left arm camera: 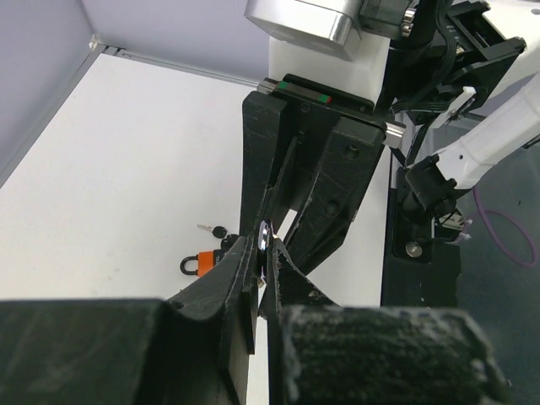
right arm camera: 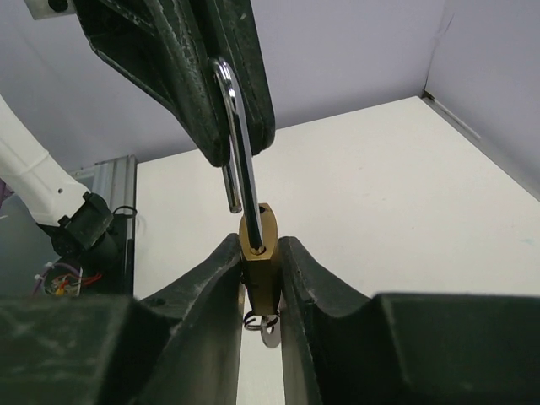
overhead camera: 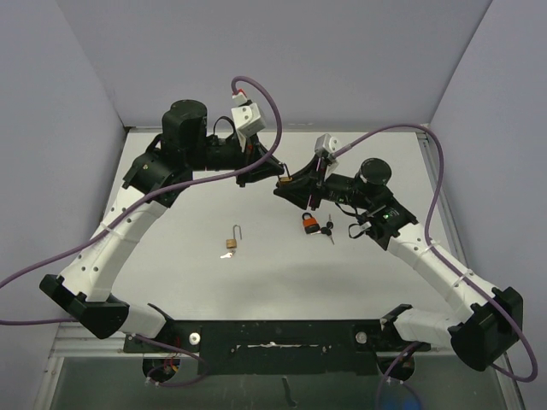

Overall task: Lock with the key
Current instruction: Lock the lock.

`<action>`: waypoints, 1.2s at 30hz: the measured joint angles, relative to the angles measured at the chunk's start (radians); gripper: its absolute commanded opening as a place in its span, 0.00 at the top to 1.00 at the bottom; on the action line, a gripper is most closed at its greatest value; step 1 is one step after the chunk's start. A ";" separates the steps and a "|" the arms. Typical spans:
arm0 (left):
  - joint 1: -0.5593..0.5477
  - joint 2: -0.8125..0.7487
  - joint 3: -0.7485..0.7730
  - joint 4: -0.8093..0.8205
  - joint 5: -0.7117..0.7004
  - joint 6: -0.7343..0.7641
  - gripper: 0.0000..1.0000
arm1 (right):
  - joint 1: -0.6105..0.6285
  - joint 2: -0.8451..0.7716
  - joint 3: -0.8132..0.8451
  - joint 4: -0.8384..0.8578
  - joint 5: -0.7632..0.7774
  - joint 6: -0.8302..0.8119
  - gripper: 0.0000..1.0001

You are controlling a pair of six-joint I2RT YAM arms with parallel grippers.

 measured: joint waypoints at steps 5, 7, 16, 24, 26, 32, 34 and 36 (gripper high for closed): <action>0.001 0.000 0.000 0.011 0.002 -0.014 1.00 | 0.000 0.006 0.000 0.018 -0.007 0.007 0.99; 0.001 -0.002 0.000 0.011 0.001 -0.015 1.00 | 0.000 0.006 0.000 0.020 -0.010 0.011 0.84; 0.000 -0.003 -0.003 0.018 0.001 -0.018 1.00 | 0.000 0.005 0.000 0.026 -0.011 0.030 0.67; 0.000 -0.004 -0.008 0.023 0.001 -0.019 1.00 | 0.000 0.000 0.000 0.032 -0.011 0.046 0.68; 0.000 -0.004 -0.009 0.024 0.001 -0.020 1.00 | 0.000 0.000 0.000 0.040 -0.011 0.049 0.75; 0.000 -0.004 -0.010 0.033 0.002 -0.034 1.00 | 0.000 -0.001 0.000 0.053 -0.018 0.055 1.00; 0.000 -0.007 -0.011 0.035 0.006 -0.039 1.00 | 0.000 -0.001 0.000 0.060 -0.020 0.055 1.00; 0.000 -0.011 -0.017 0.045 0.008 -0.042 1.00 | 0.000 -0.001 0.000 0.068 -0.029 0.058 1.00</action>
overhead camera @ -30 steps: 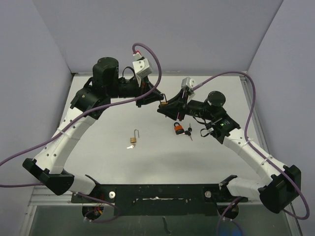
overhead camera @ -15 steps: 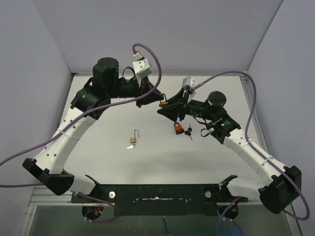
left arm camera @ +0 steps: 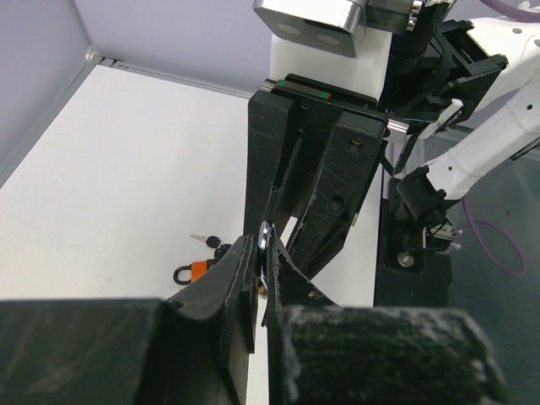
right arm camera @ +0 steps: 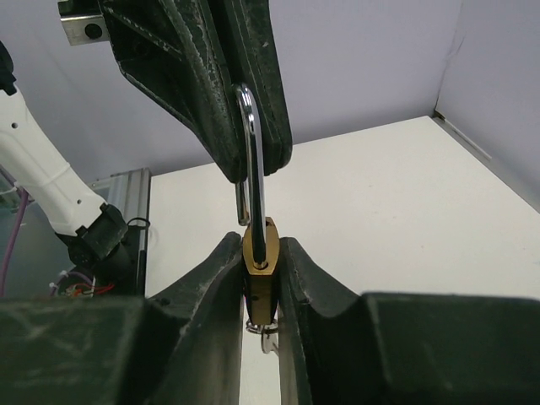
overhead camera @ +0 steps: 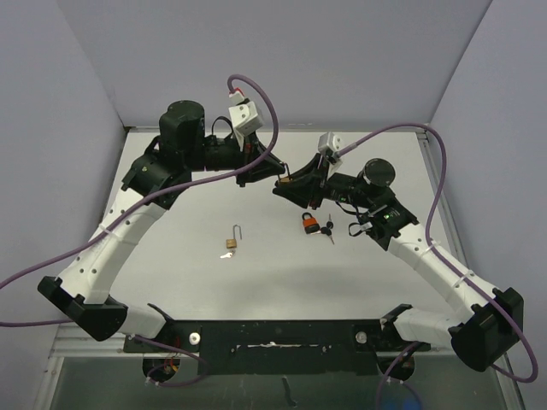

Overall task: Lock with the key
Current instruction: Lock the lock.

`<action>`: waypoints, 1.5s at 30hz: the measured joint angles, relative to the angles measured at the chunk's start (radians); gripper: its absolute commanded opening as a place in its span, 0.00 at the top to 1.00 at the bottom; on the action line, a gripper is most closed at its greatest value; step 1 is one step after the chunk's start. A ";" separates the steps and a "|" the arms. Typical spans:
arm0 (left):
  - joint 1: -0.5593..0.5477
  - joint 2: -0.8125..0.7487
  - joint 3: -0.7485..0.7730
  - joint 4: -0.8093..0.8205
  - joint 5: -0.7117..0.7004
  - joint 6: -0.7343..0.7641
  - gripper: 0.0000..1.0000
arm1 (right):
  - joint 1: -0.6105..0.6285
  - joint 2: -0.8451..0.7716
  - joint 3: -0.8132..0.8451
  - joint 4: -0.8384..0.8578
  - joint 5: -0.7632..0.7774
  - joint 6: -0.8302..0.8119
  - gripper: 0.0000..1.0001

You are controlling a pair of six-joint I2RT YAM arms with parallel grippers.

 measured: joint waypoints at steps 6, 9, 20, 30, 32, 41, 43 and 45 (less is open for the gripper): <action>-0.002 -0.016 -0.010 0.010 0.011 -0.002 1.00 | -0.001 -0.004 -0.013 0.050 -0.033 0.016 1.00; -0.005 -0.022 -0.014 0.016 0.017 -0.002 1.00 | -0.002 -0.010 -0.020 0.070 -0.048 0.021 1.00; -0.008 -0.035 -0.022 0.024 0.036 -0.002 1.00 | -0.008 -0.011 -0.022 0.105 -0.115 0.049 1.00; -0.007 -0.038 -0.033 0.047 0.044 -0.010 1.00 | -0.008 -0.012 -0.022 0.108 -0.099 0.033 1.00; -0.006 -0.041 -0.043 0.063 0.050 -0.017 1.00 | -0.008 -0.012 -0.022 0.108 -0.094 0.029 1.00; -0.004 -0.050 -0.073 0.107 0.068 -0.033 1.00 | -0.008 -0.010 -0.018 0.108 -0.090 0.022 1.00; -0.003 -0.055 -0.082 0.120 0.074 -0.035 1.00 | -0.008 -0.010 -0.014 0.107 -0.093 0.021 1.00; -0.003 -0.063 -0.091 0.130 0.077 -0.035 1.00 | -0.008 -0.009 -0.009 0.107 -0.099 0.021 1.00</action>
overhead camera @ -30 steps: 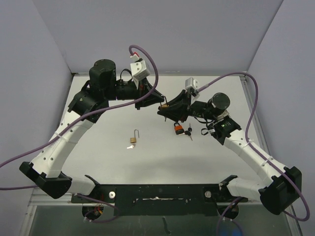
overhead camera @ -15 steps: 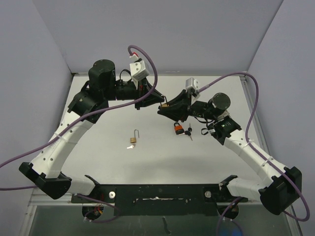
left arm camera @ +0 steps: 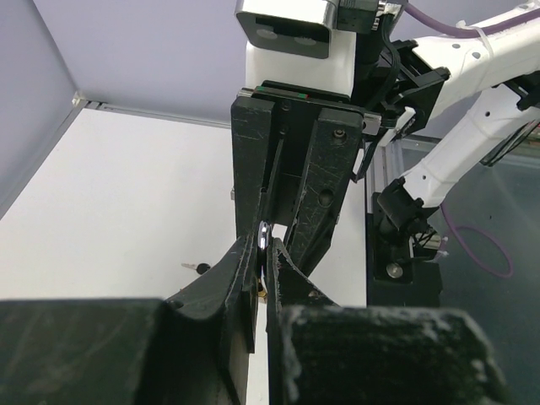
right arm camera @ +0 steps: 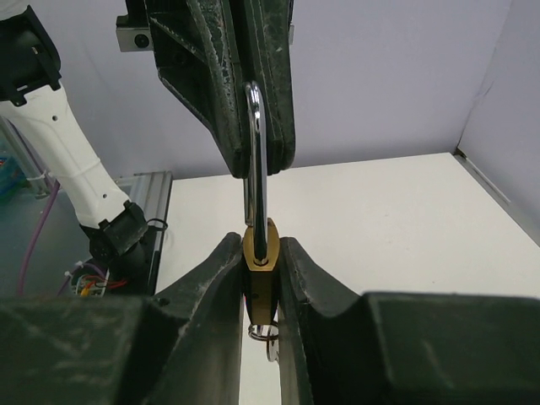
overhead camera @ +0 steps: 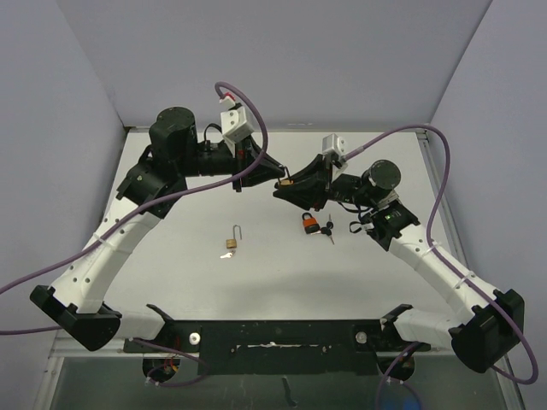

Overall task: Lock with the key
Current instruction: Lock the lock.

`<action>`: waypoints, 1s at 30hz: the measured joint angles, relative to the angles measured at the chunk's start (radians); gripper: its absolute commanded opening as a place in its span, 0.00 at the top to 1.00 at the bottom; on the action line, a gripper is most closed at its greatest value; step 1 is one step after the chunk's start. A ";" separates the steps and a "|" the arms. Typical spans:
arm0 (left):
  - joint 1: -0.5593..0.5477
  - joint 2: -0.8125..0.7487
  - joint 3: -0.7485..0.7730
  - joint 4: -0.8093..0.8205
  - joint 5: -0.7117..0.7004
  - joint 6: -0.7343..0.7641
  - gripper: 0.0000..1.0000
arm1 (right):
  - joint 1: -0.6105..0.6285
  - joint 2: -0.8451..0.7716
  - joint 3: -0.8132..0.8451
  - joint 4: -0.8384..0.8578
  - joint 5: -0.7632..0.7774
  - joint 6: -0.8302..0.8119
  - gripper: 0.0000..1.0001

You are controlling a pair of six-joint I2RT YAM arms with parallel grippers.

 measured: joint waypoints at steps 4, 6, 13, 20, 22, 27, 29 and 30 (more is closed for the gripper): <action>0.000 -0.017 -0.013 0.012 0.002 0.003 1.00 | -0.006 0.001 0.015 -0.005 -0.014 0.005 1.00; 0.000 -0.025 -0.020 0.021 0.006 0.005 1.00 | -0.009 0.007 0.024 0.001 -0.030 0.021 1.00; 0.003 -0.042 -0.063 0.085 0.008 -0.002 1.00 | -0.027 0.040 0.048 0.027 -0.074 0.080 1.00; -0.013 -0.062 -0.116 0.155 -0.009 -0.002 1.00 | -0.034 0.049 0.065 0.013 -0.079 0.092 1.00; -0.018 -0.070 -0.132 0.174 -0.018 -0.001 1.00 | -0.034 0.049 0.073 -0.002 -0.079 0.092 1.00; -0.023 -0.082 -0.166 0.216 -0.036 -0.001 1.00 | -0.037 0.049 0.090 -0.036 -0.074 0.085 1.00; -0.025 -0.083 -0.174 0.232 -0.043 0.000 1.00 | -0.044 0.049 0.099 -0.050 -0.075 0.084 1.00; -0.025 -0.083 -0.177 0.240 -0.046 -0.001 1.00 | -0.045 0.049 0.103 -0.054 -0.075 0.085 1.00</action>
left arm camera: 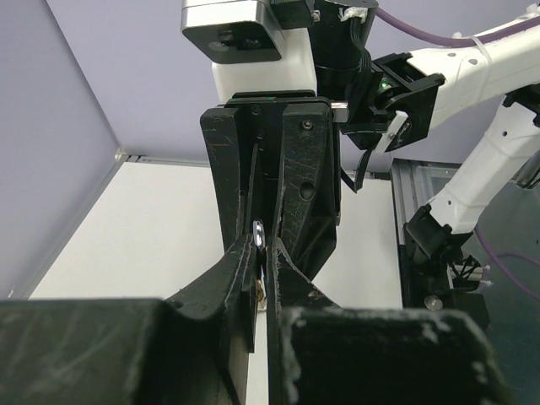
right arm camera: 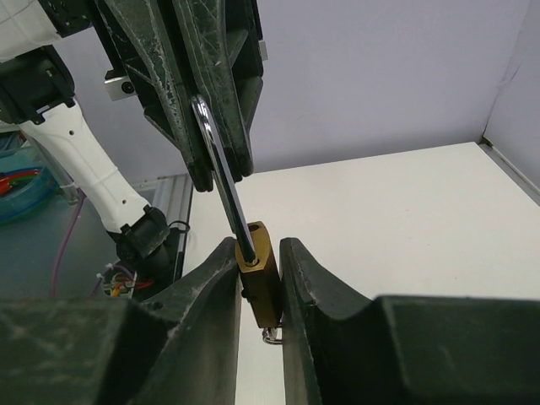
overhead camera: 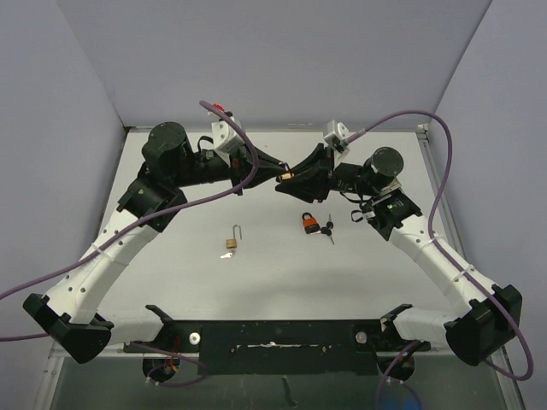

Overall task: Lock with the key
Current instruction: Lock the lock.

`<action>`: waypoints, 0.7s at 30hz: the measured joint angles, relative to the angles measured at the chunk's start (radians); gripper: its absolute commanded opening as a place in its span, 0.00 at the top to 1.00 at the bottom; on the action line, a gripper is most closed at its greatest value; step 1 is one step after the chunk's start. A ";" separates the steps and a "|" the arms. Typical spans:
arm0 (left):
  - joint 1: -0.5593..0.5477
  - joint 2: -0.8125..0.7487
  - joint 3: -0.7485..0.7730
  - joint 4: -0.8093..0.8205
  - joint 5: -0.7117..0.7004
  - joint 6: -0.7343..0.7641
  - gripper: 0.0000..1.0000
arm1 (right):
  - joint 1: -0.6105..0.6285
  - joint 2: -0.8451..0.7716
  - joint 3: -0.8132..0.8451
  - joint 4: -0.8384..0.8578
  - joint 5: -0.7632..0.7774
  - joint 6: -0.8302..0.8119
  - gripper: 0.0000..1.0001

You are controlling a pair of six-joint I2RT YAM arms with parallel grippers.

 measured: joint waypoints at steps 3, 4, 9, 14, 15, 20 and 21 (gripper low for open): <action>-0.003 0.000 -0.005 0.019 -0.003 0.000 1.00 | -0.006 0.000 0.006 0.000 -0.004 0.015 1.00; -0.004 0.000 -0.006 0.023 -0.005 0.000 1.00 | -0.008 0.000 0.008 0.003 -0.007 0.021 1.00; -0.011 -0.003 0.002 0.030 -0.008 0.000 1.00 | -0.013 0.006 0.024 0.019 -0.050 0.066 1.00; -0.018 -0.006 0.024 0.021 -0.006 0.000 1.00 | -0.019 0.032 0.045 0.108 -0.131 0.141 1.00; -0.019 -0.006 0.026 0.019 -0.006 0.000 1.00 | -0.020 0.036 0.047 0.125 -0.145 0.157 1.00; -0.024 -0.005 0.047 -0.003 0.011 0.000 1.00 | -0.024 0.052 0.058 0.224 -0.216 0.245 1.00; -0.027 -0.004 0.052 -0.005 0.015 0.000 1.00 | -0.026 0.052 0.058 0.238 -0.225 0.254 1.00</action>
